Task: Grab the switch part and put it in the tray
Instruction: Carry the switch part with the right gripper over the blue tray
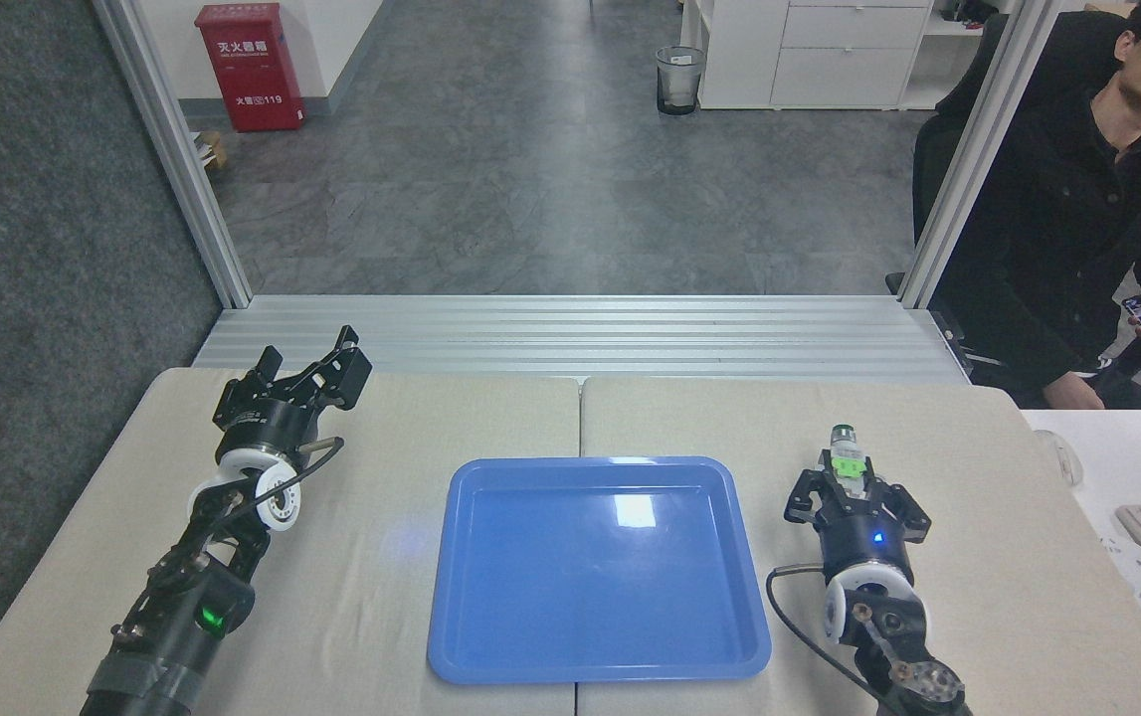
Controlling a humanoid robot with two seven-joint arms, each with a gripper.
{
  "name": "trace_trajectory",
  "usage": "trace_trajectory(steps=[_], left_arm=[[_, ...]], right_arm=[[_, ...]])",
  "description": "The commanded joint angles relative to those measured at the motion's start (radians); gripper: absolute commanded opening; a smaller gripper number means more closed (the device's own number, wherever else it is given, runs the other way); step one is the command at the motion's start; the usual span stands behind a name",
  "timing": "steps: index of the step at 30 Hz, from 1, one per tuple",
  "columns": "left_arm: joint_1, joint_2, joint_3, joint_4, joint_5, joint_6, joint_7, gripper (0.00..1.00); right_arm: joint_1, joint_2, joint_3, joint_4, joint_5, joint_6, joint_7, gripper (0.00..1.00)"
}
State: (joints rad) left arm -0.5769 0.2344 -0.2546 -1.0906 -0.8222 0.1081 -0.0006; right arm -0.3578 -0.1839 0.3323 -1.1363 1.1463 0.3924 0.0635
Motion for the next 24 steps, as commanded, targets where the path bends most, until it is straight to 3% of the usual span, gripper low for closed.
trace_trajectory(steps=[1, 5, 10, 14, 19, 24], left_arm=[[0.0, -0.001, 0.0, 0.0, 0.0, 0.001, 0.001, 1.0], [0.0, -0.001, 0.0, 0.0, 0.0, 0.001, 0.001, 1.0], [0.0, 0.0, 0.0, 0.0, 0.0, 0.001, 0.001, 1.0], [0.0, 0.0, 0.0, 0.0, 0.0, 0.001, 0.001, 1.0], [0.0, 0.0, 0.0, 0.0, 0.0, 0.001, 0.001, 1.0], [0.0, 0.0, 0.0, 0.0, 0.0, 0.001, 0.001, 1.0]], right_arm=[[0.005, 0.265, 0.356, -0.352, 0.183, 0.049, 0.062, 0.0], [0.057, 0.274, 0.436, -0.327, 0.21, 0.049, 0.076, 0.0], [0.103, 0.244, 0.448, -0.176, 0.225, 0.036, 0.091, 0.0], [0.096, 0.19, 0.433, -0.065, 0.219, 0.025, 0.087, 0.0], [0.074, 0.163, 0.387, 0.01, 0.214, 0.022, 0.085, 0.0], [0.071, 0.132, 0.376, 0.052, 0.213, 0.017, 0.084, 0.08]])
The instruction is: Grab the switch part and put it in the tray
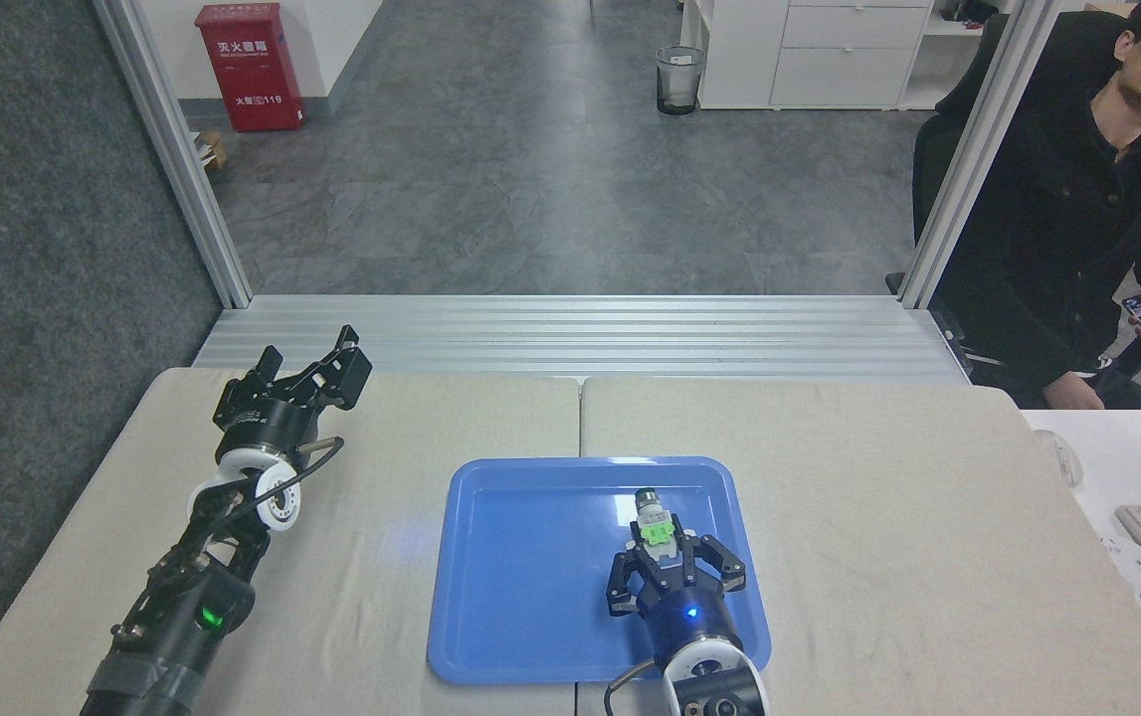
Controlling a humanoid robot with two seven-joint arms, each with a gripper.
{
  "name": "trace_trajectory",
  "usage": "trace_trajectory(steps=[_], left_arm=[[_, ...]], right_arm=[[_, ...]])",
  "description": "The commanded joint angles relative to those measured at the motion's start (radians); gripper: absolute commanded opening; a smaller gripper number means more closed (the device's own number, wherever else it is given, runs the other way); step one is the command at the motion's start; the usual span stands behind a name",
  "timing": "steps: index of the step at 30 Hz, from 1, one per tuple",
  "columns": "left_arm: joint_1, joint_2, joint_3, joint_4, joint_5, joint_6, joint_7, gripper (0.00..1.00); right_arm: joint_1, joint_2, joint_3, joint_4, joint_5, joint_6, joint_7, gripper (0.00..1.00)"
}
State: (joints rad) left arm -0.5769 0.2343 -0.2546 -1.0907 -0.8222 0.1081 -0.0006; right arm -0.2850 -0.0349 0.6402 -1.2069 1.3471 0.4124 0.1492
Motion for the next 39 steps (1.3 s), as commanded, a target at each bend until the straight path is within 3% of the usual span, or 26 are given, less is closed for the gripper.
trace_trajectory(steps=[1, 3, 4, 6, 7, 11, 15, 18, 20, 23, 28, 34, 39], left_arm=[[0.0, 0.0, 0.0, 0.0, 0.0, 0.001, 0.001, 1.0], [0.0, 0.0, 0.0, 0.0, 0.0, 0.001, 0.001, 1.0], [0.0, 0.0, 0.0, 0.0, 0.0, 0.001, 0.001, 1.0], [0.0, 0.0, 0.0, 0.0, 0.0, 0.001, 0.001, 1.0], [0.0, 0.0, 0.0, 0.0, 0.0, 0.001, 0.001, 1.0], [0.0, 0.0, 0.0, 0.0, 0.0, 0.001, 0.001, 1.0], [0.0, 0.0, 0.0, 0.0, 0.0, 0.001, 0.001, 1.0], [0.0, 0.0, 0.0, 0.0, 0.0, 0.001, 0.001, 1.0], [0.0, -0.001, 0.0, 0.0, 0.0, 0.001, 0.001, 1.0], [0.0, 0.0, 0.0, 0.0, 0.0, 0.001, 0.001, 1.0], [0.0, 0.0, 0.0, 0.0, 0.0, 0.001, 0.001, 1.0], [0.0, -0.001, 0.0, 0.0, 0.0, 0.001, 0.001, 1.0], [0.0, 0.0, 0.0, 0.0, 0.0, 0.001, 0.001, 1.0]], right_arm=[[-0.002, -0.019, 0.067, 0.125, 0.011, -0.003, 0.0, 0.09], [-0.002, -0.019, 0.062, 0.128, 0.007, -0.001, 0.0, 0.14], [-0.002, -0.019, 0.059, 0.128, 0.0, -0.001, 0.0, 0.3], [-0.003, -0.013, 0.024, 0.125, -0.032, 0.006, -0.003, 0.85], [-0.005, 0.0, -0.018, 0.115, -0.052, 0.011, -0.005, 1.0], [-0.08, 0.049, -0.172, 0.078, -0.065, 0.005, -0.042, 1.0], [-0.184, 0.038, -0.227, 0.059, -0.074, 0.0, -0.082, 1.0], [-0.285, -0.035, -0.281, 0.059, -0.077, -0.03, -0.082, 1.0], [-0.342, -0.113, -0.303, 0.067, -0.083, -0.099, -0.082, 1.0], [-0.37, -0.235, -0.307, 0.093, -0.112, -0.21, -0.082, 1.0], [-0.372, -0.377, -0.315, 0.142, -0.223, -0.354, -0.08, 1.0], [-0.413, -0.418, -0.316, 0.253, -0.226, -0.362, -0.083, 1.0], [-0.413, -0.428, -0.318, 0.274, -0.243, -0.371, -0.106, 1.0]])
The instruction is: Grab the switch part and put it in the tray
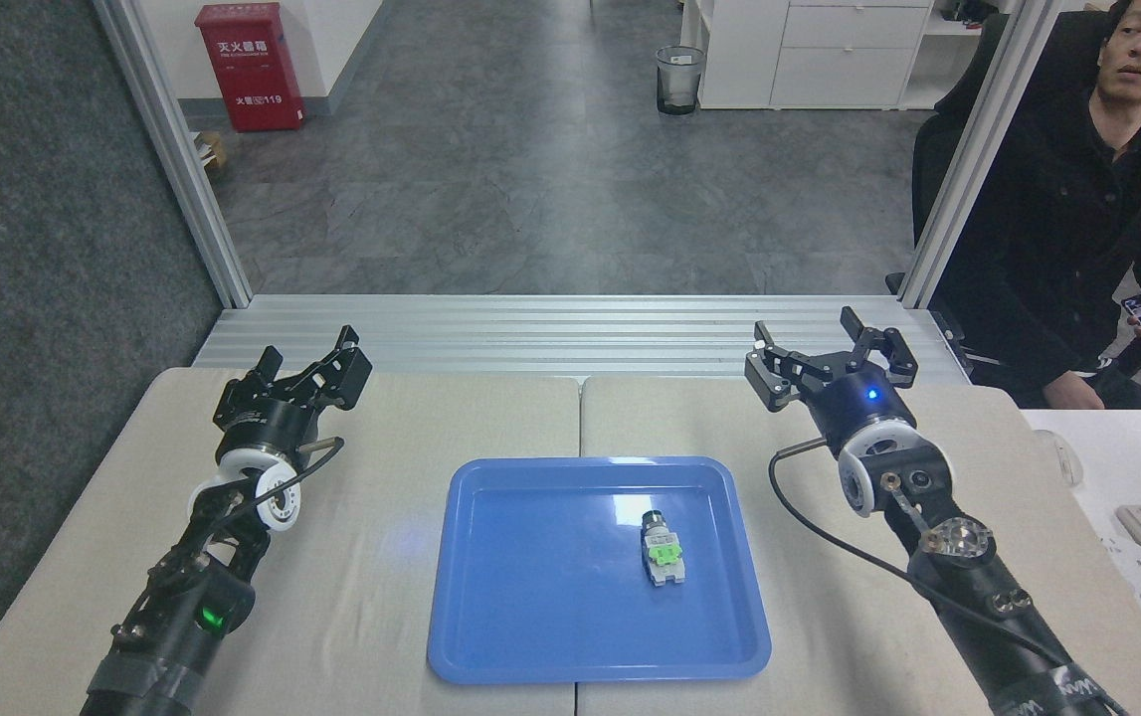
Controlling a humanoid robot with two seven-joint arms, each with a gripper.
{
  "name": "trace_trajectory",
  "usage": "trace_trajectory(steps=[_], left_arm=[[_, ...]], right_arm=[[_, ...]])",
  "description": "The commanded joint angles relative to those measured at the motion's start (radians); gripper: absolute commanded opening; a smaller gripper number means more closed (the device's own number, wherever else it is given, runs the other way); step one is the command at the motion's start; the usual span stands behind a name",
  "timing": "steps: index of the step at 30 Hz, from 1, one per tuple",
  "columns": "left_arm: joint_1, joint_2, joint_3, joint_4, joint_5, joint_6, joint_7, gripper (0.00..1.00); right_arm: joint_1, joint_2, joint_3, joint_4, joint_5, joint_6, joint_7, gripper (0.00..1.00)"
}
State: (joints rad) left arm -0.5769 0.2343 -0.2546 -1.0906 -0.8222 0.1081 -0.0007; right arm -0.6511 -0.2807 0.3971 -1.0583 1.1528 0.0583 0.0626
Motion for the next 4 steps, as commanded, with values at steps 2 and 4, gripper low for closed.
trace_trajectory(steps=[2, 4], left_arm=[[0.0, 0.0, 0.0, 0.0, 0.0, 0.001, 0.001, 1.0], [0.0, 0.0, 0.0, 0.0, 0.0, 0.001, 0.001, 1.0]], right_arm=[[-0.047, -0.175, -0.077, 0.12, -0.053, -0.017, -0.059, 1.0], [-0.045, -0.17, -0.075, 0.118, -0.061, -0.012, -0.11, 1.0]])
